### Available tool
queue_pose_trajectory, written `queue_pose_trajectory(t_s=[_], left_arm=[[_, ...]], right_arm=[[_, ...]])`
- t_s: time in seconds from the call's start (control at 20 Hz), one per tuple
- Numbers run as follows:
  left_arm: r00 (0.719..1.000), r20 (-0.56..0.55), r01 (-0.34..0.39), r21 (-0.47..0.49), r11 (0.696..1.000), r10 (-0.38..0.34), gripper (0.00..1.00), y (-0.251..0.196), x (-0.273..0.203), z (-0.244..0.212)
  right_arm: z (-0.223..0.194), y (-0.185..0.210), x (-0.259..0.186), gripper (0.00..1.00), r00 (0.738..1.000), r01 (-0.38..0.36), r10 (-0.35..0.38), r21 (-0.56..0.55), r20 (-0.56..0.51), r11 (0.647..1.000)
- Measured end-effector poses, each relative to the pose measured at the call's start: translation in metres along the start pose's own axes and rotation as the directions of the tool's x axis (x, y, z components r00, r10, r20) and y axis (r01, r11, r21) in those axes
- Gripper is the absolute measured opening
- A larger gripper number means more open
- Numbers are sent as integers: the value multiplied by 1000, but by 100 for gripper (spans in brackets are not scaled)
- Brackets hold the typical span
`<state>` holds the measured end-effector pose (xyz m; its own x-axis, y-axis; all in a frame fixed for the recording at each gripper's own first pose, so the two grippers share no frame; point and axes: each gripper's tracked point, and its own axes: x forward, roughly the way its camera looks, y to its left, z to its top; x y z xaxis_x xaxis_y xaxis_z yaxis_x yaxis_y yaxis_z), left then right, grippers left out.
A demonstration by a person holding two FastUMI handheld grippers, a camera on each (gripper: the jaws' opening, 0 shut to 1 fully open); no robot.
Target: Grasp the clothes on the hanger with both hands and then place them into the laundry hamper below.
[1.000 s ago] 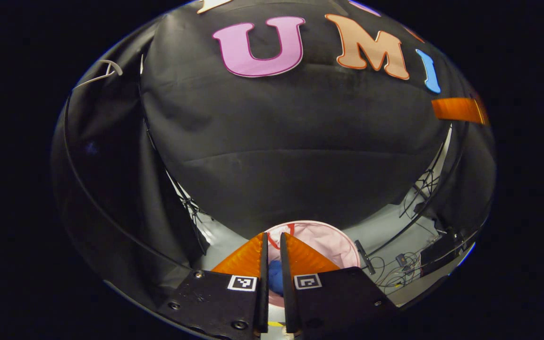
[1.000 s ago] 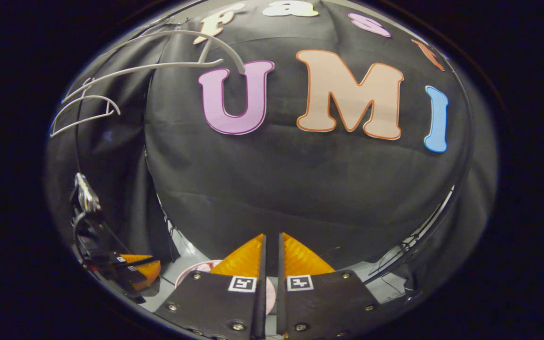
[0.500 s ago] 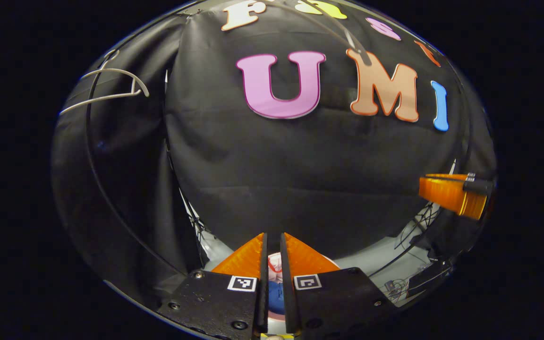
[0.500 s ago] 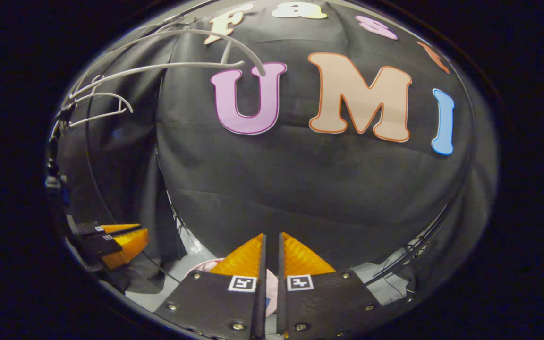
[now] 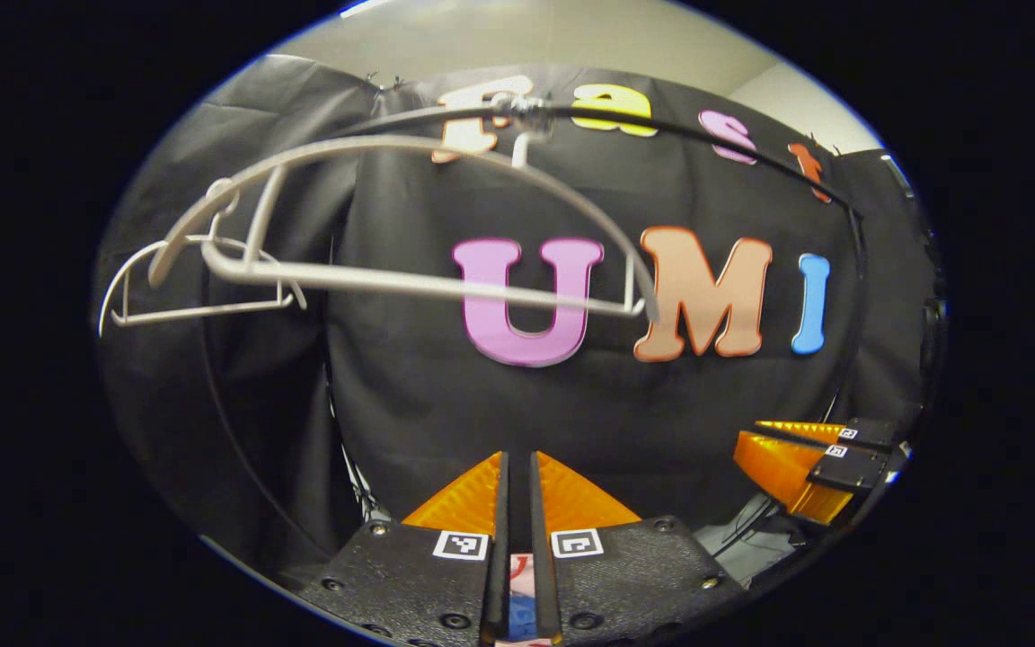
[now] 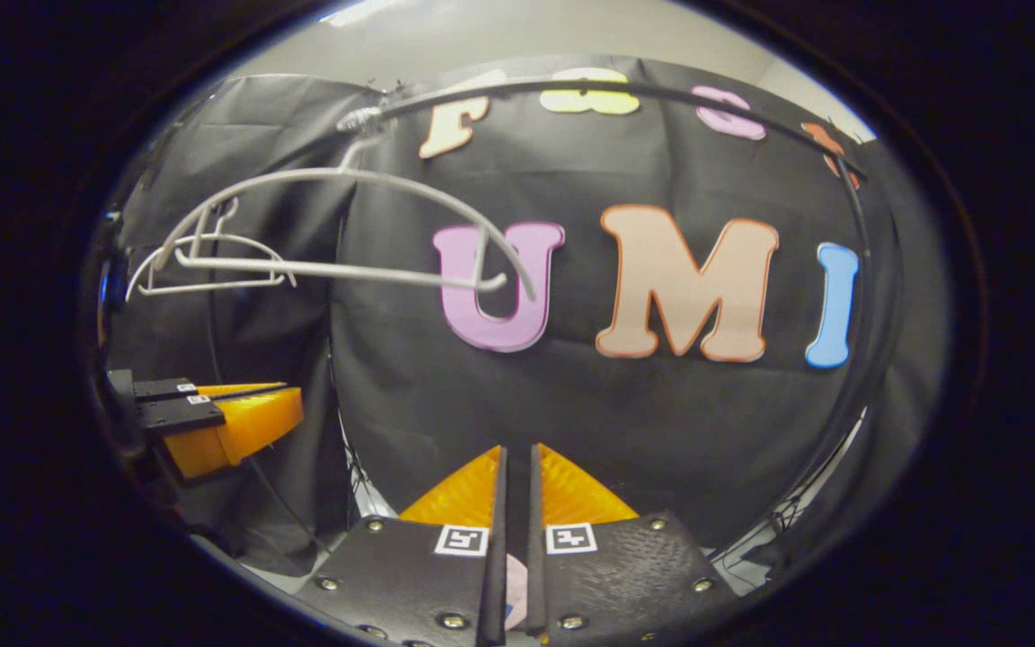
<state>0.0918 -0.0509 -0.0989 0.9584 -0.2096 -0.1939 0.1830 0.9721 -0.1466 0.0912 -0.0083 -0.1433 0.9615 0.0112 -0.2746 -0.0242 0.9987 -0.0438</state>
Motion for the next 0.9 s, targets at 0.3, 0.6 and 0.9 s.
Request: queue_pose_trajectory(t_s=[0.3,0.6,0.9], left_arm=[[993,105,53,13,998,-55,26,-40,-34,55],[988,134,80,27,996,-82,78,-71,-66,67],[983,163,75,31,997,-79,94,-103,-76,86]], right_arm=[[78,-4,-45,14,986,-13,12,7,167,1000],[102,-28,-80,65,973,-10,0,42,231,999],[119,-75,-106,96,960,36,-43,30,275,999]])
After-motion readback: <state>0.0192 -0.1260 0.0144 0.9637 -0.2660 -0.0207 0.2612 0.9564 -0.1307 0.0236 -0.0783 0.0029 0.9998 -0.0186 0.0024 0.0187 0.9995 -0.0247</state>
